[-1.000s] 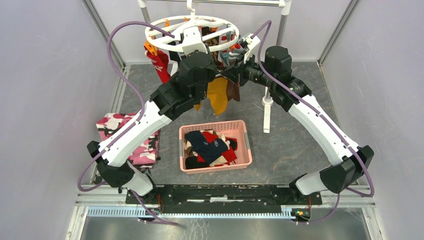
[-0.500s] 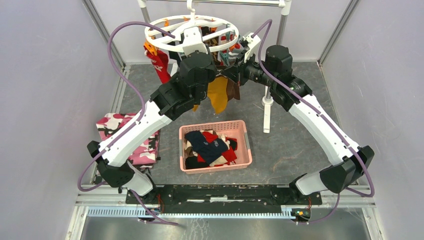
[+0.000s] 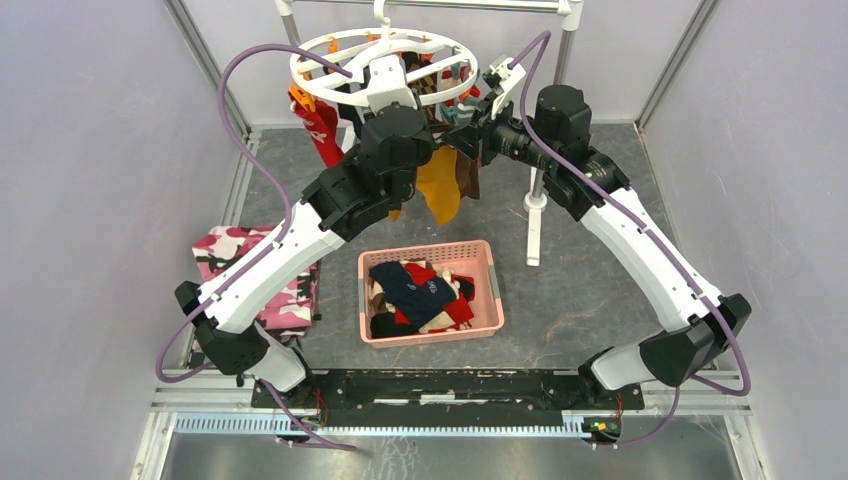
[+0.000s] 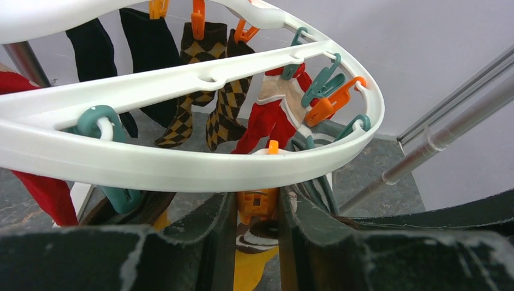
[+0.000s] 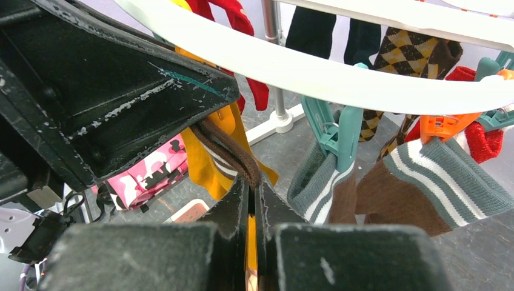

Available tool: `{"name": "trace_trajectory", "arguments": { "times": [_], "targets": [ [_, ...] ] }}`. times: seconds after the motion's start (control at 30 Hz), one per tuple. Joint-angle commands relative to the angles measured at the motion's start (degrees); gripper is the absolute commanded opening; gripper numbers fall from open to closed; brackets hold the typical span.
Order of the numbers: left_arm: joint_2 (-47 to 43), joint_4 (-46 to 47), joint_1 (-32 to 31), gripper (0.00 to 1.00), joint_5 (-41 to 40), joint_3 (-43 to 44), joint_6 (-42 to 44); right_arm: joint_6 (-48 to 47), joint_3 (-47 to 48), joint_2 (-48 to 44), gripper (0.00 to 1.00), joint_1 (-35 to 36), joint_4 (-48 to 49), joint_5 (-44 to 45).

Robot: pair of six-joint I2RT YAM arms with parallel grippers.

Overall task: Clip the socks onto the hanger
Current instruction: Clamp the sock onto the hanger.

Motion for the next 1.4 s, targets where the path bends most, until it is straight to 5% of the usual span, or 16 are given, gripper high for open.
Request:
{"name": "trace_trajectory", "arguments": {
  "times": [0.0,0.27,1.37],
  "targets": [
    [-1.54,2.39,0.17,0.02,0.48,0.09,-1.39,-0.96,0.05,-1.37,0.00,0.09,0.71,-0.18],
    [-1.82,2.64,0.17,0.02,1.48,0.09,-0.91,-2.46,-6.64,-2.41,0.00,0.10,-0.48,0.49],
    [-2.67,2.92,0.18,0.02,4.25,-0.62,0.20,-5.13,-1.77,-2.00,0.00,0.08,-2.93,5.32]
  ]
}}
